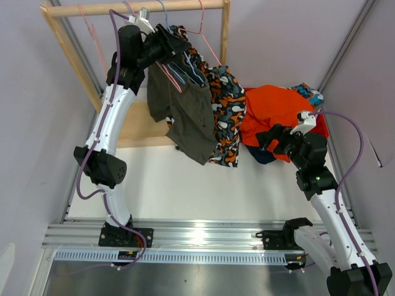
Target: Remove the shorts from the hanger
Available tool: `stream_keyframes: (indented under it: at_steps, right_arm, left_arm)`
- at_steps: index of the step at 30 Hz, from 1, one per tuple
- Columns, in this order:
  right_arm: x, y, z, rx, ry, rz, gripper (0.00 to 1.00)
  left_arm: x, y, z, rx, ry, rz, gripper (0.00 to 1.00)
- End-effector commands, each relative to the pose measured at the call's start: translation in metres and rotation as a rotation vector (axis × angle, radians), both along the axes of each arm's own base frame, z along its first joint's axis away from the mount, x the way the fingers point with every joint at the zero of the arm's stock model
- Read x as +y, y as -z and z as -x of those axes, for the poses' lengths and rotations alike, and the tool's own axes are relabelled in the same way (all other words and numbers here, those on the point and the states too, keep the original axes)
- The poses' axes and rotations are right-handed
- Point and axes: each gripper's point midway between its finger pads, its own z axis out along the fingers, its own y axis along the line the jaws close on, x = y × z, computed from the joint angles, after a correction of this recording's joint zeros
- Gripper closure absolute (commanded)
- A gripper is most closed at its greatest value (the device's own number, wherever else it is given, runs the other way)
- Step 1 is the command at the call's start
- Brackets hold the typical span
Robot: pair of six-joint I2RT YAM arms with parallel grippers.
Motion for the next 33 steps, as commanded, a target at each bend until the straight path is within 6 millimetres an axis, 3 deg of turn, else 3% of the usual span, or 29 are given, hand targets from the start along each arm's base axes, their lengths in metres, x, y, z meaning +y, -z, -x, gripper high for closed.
stream_keyframes:
  at_steps: [1, 6, 9, 13, 16, 19, 20, 22, 23, 25, 27, 28, 29, 33]
  right_arm:
    - [0.002, -0.012, -0.004, -0.056, -0.015, -0.003, 0.01]
    - [0.003, -0.007, -0.004, -0.047, -0.017, -0.005, 0.01]
    - [0.004, -0.008, -0.003, -0.047, -0.019, -0.010, 0.00]
    - [0.010, -0.018, -0.001, -0.071, -0.047, -0.027, 0.01]
    - [0.022, -0.044, 0.002, -0.126, -0.097, -0.056, 0.01]
    - [0.053, -0.085, 0.012, -0.216, -0.198, -0.073, 0.01]
    - [0.074, -0.096, 0.022, -0.239, -0.266, -0.078, 0.01]
    - [0.096, -0.127, 0.027, -0.304, -0.308, -0.069, 0.01]
    - [0.121, -0.137, 0.042, -0.323, -0.381, -0.074, 0.01]
    - [0.141, -0.164, 0.045, -0.389, -0.396, -0.088, 0.01]
    - [0.176, -0.186, 0.052, -0.427, -0.455, -0.090, 0.01]
    - [0.184, -0.206, 0.056, -0.463, -0.467, -0.104, 0.01]
    - [0.203, -0.197, 0.048, -0.450, -0.478, -0.069, 0.01]
    - [0.251, -0.195, 0.042, -0.459, -0.504, -0.050, 0.01]
  left_arm:
    - [-0.007, -0.021, 0.002, -0.060, 0.010, 0.025, 0.59]
    - [-0.012, -0.024, 0.007, -0.067, 0.022, 0.028, 0.81]
    - [-0.013, -0.031, 0.016, -0.075, 0.031, 0.026, 1.00]
    - [-0.008, -0.044, 0.037, -0.082, 0.039, 0.006, 1.00]
    - [-0.002, -0.057, 0.058, -0.093, 0.036, -0.007, 1.00]
    - [0.006, -0.072, 0.079, -0.114, 0.030, -0.012, 1.00]
    - [0.006, -0.075, 0.083, -0.117, 0.036, -0.011, 1.00]
    - [0.009, -0.087, 0.098, -0.136, 0.043, -0.001, 1.00]
    - [0.008, -0.087, 0.101, -0.135, 0.054, 0.002, 1.00]
    - [0.009, -0.092, 0.108, -0.137, 0.058, 0.011, 1.00]
    - [0.009, -0.096, 0.114, -0.137, 0.071, 0.025, 1.00]
    - [0.009, -0.098, 0.117, -0.136, 0.077, 0.033, 1.00]
    - [0.008, -0.102, 0.121, -0.141, 0.089, 0.041, 1.00]
    - [0.007, -0.114, 0.133, -0.142, 0.112, 0.088, 1.00]
